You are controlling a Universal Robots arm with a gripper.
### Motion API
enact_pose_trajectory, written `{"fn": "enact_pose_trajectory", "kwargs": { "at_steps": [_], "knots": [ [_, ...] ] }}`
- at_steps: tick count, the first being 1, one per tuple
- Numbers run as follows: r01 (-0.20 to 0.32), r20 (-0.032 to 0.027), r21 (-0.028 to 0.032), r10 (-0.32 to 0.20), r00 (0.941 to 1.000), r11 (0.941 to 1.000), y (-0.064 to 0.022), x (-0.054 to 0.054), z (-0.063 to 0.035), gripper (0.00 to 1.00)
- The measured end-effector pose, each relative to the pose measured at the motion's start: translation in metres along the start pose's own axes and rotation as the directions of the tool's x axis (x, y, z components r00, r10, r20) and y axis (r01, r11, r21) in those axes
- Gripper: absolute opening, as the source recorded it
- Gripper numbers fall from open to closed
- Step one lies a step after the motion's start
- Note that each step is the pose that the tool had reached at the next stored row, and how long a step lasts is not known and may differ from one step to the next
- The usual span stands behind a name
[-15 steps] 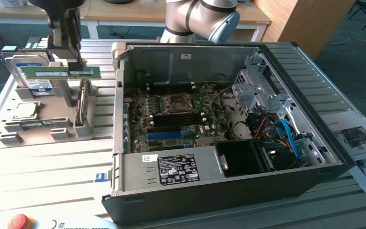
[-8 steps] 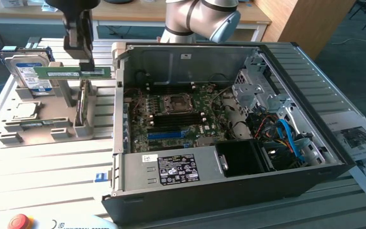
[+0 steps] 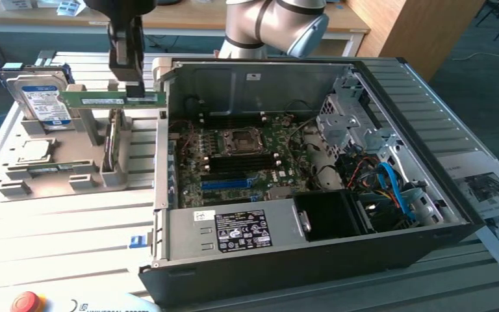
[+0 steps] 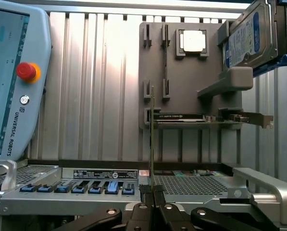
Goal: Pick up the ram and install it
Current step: 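Pick up the ram and move it above insertion slot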
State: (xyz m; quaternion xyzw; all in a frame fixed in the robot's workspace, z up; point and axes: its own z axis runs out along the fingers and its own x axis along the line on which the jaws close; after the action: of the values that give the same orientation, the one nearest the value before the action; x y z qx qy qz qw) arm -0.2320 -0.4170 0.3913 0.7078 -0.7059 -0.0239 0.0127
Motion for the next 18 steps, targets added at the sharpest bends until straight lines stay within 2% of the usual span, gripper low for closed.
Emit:
{"fn": "enact_pose_trajectory", "kwargs": {
  "at_steps": [18],
  "knots": [
    [0.0,0.0,-0.0053,0.0,1.0,1.0,-0.0511,0.004,-0.0027,0.12]
  ]
}}
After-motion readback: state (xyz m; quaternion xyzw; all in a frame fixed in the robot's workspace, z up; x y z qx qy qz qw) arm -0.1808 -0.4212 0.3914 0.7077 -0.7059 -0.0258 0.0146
